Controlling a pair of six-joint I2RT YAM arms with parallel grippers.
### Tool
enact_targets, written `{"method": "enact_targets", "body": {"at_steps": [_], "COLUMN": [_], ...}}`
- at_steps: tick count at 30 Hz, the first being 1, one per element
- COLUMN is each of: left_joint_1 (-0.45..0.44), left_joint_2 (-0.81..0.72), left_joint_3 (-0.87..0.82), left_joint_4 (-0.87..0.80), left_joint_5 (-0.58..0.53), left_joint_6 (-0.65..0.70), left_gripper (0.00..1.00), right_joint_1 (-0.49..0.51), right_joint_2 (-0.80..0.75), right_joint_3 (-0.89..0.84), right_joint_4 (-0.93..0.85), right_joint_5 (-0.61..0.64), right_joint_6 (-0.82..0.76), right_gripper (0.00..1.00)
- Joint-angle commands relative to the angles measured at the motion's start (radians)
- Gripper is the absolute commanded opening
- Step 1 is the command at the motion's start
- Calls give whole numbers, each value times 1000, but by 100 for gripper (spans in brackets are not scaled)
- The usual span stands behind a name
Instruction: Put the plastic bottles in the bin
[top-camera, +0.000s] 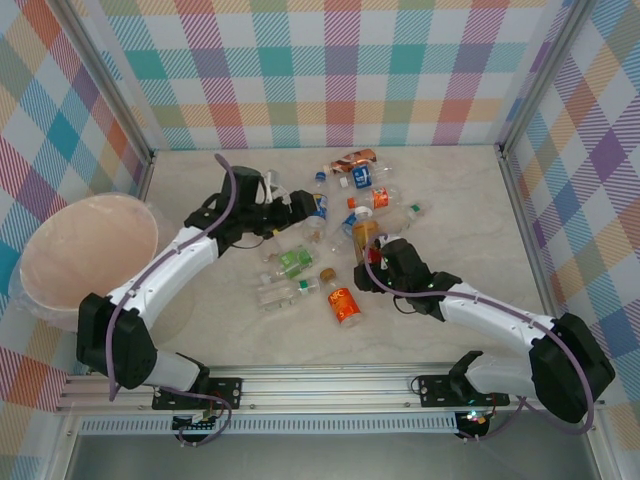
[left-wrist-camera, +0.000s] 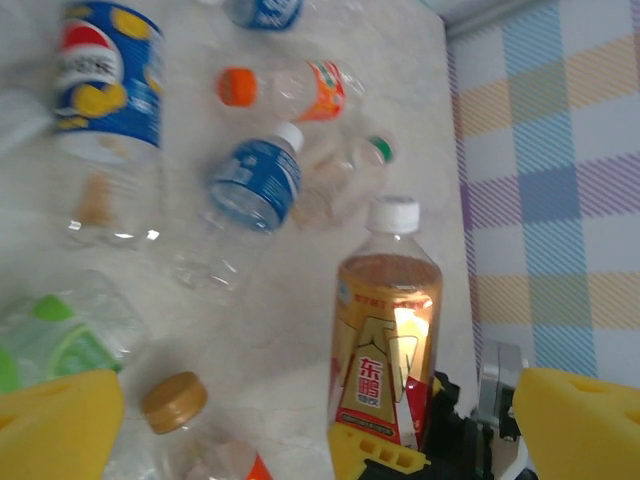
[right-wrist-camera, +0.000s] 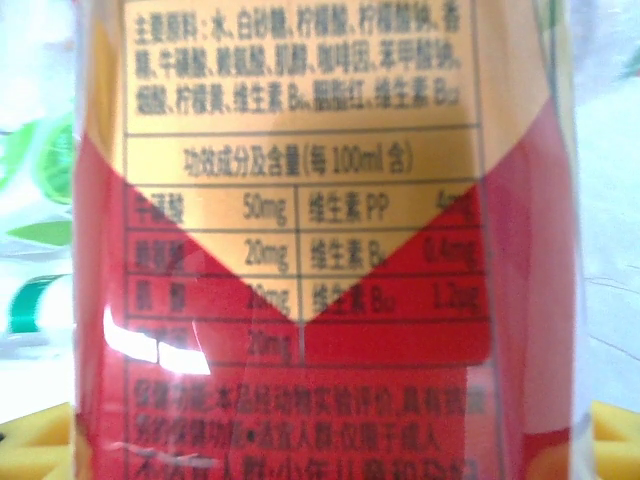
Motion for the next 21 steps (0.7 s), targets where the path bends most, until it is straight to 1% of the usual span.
{"method": "enact_targets", "body": {"at_steps": [1, 4, 8, 10, 14, 17, 21], "left_joint_1": [-35, -64, -99, -105, -125, -136, -139], "left_joint_2": [15, 36, 47, 59, 80, 85, 104], "left_joint_3": [-14, -31, -93, -100, -105, -127, -115], "left_joint_4": [155, 205, 323, 328, 300, 376, 368], "left_joint_5": [75, 71, 68, 63, 18, 42, 55], "left_joint_6": [-9, -26, -51, -63, -69, -93, -98], "left_gripper": [100, 100, 100, 100, 100, 100, 100], "right_joint_1": [4, 5, 11, 20, 32, 41, 45], "right_joint_2": [-23, -12, 10, 19, 35, 65, 91], "right_joint_3": [11, 22, 40, 55, 77, 105, 126], "right_joint_4": [138, 194, 243, 247, 268, 261, 290], "right_joint_5": [-159, -243, -333, -339, -333, -334, -346], "right_joint_6": [5, 4, -1, -9, -29, -61, -75], "right_gripper": [45, 44, 44, 44, 44, 45, 45]}}
